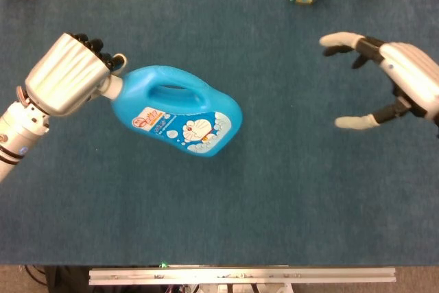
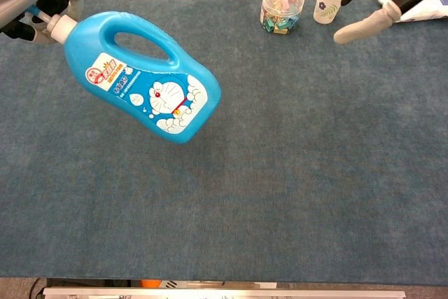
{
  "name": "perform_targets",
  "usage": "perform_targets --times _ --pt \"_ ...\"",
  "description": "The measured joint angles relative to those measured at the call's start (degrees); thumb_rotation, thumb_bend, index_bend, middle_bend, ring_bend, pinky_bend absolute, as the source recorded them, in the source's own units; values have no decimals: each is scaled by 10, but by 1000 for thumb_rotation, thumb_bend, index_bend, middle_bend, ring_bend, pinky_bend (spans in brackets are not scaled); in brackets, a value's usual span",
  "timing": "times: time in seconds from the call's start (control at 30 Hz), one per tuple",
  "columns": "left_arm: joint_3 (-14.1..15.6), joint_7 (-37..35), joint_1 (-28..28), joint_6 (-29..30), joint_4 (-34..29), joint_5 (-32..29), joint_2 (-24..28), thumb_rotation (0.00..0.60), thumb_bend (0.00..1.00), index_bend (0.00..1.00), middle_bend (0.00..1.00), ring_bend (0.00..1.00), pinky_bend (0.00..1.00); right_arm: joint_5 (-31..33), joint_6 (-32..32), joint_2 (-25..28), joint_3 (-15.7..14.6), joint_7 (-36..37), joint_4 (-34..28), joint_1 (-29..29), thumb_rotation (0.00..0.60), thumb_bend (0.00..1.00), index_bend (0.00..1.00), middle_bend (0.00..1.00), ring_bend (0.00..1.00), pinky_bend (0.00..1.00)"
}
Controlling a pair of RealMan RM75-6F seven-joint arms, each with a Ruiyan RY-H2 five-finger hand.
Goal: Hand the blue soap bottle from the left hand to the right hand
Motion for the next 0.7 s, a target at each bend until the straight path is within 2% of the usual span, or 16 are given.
perform_targets --times 0.37,0.7 --pt "-10 22 -3 13 -24 9 -8 600 454 667 876 715 832 156 -81 -39 16 -46 28 128 600 11 180 271 211 328" --pt "-16 39 -12 16 -40 19 -13 600 453 669 877 715 832 259 -73 -95 1 -126 52 229 600 10 180 271 210 328"
